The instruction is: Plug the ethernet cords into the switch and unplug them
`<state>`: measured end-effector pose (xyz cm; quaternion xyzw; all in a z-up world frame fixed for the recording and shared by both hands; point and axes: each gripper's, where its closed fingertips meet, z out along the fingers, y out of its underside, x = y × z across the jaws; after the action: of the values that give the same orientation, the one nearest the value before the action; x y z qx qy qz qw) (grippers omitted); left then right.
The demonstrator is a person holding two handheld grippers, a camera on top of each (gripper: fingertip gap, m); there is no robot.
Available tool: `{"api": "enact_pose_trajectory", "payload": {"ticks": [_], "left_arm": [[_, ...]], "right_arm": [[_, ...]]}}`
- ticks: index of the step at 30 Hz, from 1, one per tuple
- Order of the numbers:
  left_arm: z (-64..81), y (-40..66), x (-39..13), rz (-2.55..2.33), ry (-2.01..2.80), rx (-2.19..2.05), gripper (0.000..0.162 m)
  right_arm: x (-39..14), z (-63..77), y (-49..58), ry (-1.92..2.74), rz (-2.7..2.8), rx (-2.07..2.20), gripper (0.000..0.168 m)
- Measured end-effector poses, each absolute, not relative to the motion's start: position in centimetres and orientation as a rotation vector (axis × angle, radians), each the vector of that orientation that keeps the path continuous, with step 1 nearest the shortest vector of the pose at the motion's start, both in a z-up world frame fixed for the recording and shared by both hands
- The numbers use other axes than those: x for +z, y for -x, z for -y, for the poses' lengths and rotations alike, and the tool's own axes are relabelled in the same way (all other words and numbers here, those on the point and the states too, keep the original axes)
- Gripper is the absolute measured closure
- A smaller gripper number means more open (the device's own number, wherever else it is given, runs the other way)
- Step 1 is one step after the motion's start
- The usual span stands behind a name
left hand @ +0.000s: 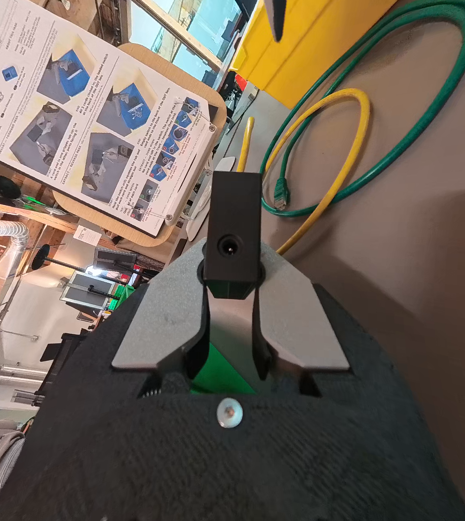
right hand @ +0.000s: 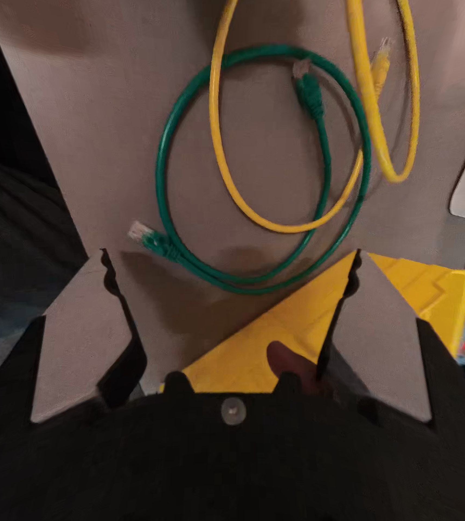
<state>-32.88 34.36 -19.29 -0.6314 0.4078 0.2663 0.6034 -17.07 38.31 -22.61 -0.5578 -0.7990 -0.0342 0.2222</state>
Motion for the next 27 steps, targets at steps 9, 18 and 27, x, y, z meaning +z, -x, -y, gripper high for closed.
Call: {"api": "enact_pose_trajectory", "payload": {"ticks": [9,18,27], "left_arm": [[-34.4,32.8,-19.4,-0.954,1.462,0.623,0.135],[-34.3,32.8,-19.4,-0.952,1.460,0.614,0.135],[-34.3,32.8,-19.1,-0.942,1.453,0.607,0.135]], "right_arm": [[-23.4,-36.9,13.7,1.471,2.499,-0.048,0.099],[-26.1,-38.0,14.2,1.377,2.759,-0.089,0.121],[-26.3,-37.5,14.8,1.343,2.829,-0.119,0.158]]}}
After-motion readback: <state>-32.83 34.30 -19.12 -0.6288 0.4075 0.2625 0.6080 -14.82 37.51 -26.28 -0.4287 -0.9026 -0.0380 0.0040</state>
